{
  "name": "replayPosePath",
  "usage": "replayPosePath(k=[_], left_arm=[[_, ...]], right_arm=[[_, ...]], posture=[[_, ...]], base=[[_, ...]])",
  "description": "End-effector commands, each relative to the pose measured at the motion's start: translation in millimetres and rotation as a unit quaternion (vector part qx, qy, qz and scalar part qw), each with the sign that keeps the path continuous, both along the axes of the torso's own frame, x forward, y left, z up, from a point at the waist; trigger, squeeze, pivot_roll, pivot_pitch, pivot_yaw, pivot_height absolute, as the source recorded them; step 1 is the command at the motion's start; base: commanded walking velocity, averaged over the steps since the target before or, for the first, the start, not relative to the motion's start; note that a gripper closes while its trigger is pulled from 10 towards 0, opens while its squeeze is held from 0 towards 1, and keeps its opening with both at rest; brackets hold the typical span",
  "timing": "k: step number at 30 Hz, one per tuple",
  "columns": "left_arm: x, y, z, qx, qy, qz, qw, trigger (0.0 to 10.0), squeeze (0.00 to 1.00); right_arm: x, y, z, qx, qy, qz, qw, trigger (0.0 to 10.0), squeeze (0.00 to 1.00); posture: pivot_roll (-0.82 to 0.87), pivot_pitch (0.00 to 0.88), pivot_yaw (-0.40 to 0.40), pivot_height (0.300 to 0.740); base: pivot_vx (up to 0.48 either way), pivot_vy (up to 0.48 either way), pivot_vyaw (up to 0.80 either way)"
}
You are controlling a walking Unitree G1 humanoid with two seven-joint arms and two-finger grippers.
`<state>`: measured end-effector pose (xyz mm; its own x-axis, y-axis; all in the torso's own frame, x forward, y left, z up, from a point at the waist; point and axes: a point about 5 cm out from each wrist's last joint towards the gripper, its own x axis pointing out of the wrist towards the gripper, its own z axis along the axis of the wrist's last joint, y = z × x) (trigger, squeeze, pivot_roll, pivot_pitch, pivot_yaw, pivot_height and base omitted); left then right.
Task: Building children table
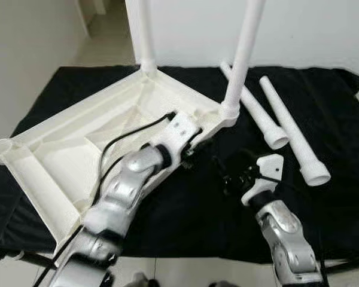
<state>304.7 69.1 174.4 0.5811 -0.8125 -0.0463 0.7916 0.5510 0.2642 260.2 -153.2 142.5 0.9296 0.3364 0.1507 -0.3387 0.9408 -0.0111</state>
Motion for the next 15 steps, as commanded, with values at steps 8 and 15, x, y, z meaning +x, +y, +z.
replayPosePath(k=[8, 15], left_arm=[[-18.6, 35.6, -1, 0.035, 0.021, -0.017, 0.999, 10.0, 0.00], [-34.1, 71.1, -16, 0.092, 0.062, -0.013, 0.994, 10.0, 0.00]], right_arm=[[2.2, 3.2, -1, -0.001, 0.001, 0.004, 1.000, 10.0, 0.00], [3.9, 2.0, -1, -0.003, -0.001, 0.005, 1.000, 10.0, 0.00]], posture=[[-0.13, 0.072, 0.080, 0.740], [-0.13, 0.065, 0.077, 0.740]], base=[[0.000, 0.000, 0.00], [0.000, 0.000, 0.00]])
